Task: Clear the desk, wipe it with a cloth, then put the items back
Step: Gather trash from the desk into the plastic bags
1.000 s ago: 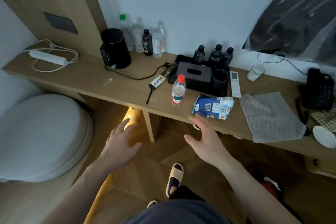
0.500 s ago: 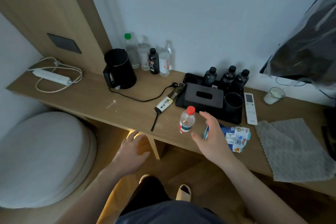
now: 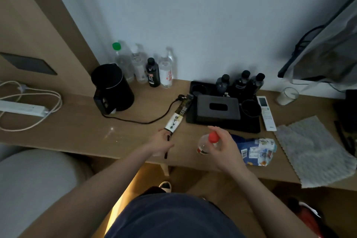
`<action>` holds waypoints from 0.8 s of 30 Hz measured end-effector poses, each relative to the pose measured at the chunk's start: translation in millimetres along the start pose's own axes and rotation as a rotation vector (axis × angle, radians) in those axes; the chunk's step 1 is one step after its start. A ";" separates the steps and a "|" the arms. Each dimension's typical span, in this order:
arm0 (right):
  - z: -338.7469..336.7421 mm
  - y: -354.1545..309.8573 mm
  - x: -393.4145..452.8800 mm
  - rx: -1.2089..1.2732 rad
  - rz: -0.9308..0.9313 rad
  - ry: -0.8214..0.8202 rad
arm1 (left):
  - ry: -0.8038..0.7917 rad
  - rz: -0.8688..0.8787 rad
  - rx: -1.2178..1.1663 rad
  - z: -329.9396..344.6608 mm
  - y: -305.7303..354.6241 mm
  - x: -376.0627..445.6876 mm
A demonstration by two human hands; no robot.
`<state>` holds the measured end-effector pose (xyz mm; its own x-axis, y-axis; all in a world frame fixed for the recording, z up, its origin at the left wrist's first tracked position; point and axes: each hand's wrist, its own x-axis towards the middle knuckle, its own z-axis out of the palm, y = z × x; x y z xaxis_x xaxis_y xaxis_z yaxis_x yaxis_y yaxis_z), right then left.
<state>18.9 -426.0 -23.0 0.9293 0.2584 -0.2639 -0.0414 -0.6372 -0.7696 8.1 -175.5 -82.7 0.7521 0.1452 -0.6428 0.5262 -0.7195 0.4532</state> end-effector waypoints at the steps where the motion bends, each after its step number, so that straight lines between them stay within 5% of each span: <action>1: 3.2 0.3 1.4 0.013 0.015 0.019 | -0.012 -0.005 0.012 -3.1 0.1 10.1; 18: 27.6 1.0 5.2 0.085 0.147 0.170 | -0.029 -0.078 -0.020 3.3 -1.3 86.1; 24: 27.8 -2.1 6.3 0.083 0.166 0.171 | -0.059 -0.179 -0.311 5.6 -13.5 103.0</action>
<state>14.7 -402.8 -39.3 0.9556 0.0240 -0.2937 -0.2221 -0.5966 -0.7712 76.3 -154.6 -158.5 0.6176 0.2038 -0.7596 0.7498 -0.4441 0.4905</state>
